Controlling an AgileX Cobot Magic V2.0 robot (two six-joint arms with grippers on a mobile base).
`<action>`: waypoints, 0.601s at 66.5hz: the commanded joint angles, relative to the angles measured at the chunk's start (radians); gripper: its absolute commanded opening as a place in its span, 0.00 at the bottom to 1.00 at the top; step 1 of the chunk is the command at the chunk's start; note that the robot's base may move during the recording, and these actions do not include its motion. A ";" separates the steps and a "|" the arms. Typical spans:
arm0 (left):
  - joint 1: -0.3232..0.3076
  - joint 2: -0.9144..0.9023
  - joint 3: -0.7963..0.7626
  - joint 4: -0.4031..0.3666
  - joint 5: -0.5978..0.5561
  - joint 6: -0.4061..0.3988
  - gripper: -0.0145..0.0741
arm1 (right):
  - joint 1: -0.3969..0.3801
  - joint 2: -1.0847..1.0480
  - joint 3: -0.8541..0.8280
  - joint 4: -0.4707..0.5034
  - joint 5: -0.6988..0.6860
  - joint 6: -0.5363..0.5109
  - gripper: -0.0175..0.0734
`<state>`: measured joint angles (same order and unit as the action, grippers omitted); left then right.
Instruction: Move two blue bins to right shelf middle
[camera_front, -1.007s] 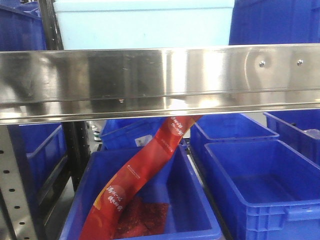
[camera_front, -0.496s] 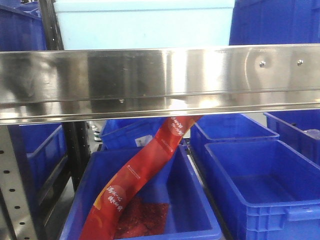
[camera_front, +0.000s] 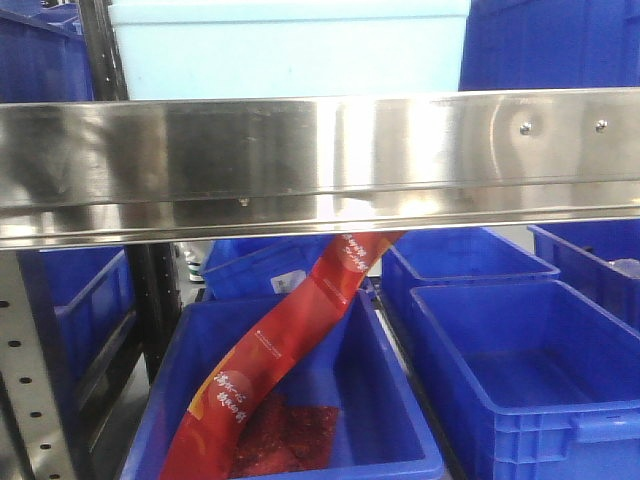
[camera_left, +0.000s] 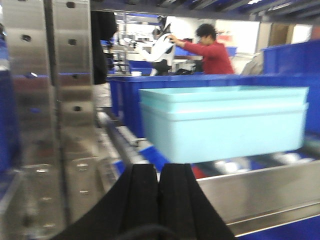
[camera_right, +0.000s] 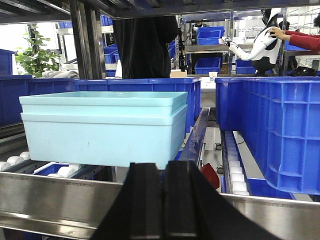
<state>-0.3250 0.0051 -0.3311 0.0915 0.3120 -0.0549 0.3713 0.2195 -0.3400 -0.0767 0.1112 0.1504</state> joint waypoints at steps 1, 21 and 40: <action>0.037 -0.005 0.020 0.071 -0.024 0.000 0.04 | -0.003 -0.006 0.002 -0.008 -0.009 -0.002 0.01; 0.267 -0.005 0.238 -0.039 -0.186 0.000 0.04 | -0.003 -0.006 0.002 -0.008 -0.009 -0.002 0.01; 0.307 -0.005 0.331 -0.033 -0.267 0.000 0.04 | -0.003 -0.006 0.002 -0.008 -0.009 -0.002 0.01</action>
<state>-0.0213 0.0051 -0.0014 0.0587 0.0666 -0.0549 0.3713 0.2195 -0.3400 -0.0767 0.1112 0.1504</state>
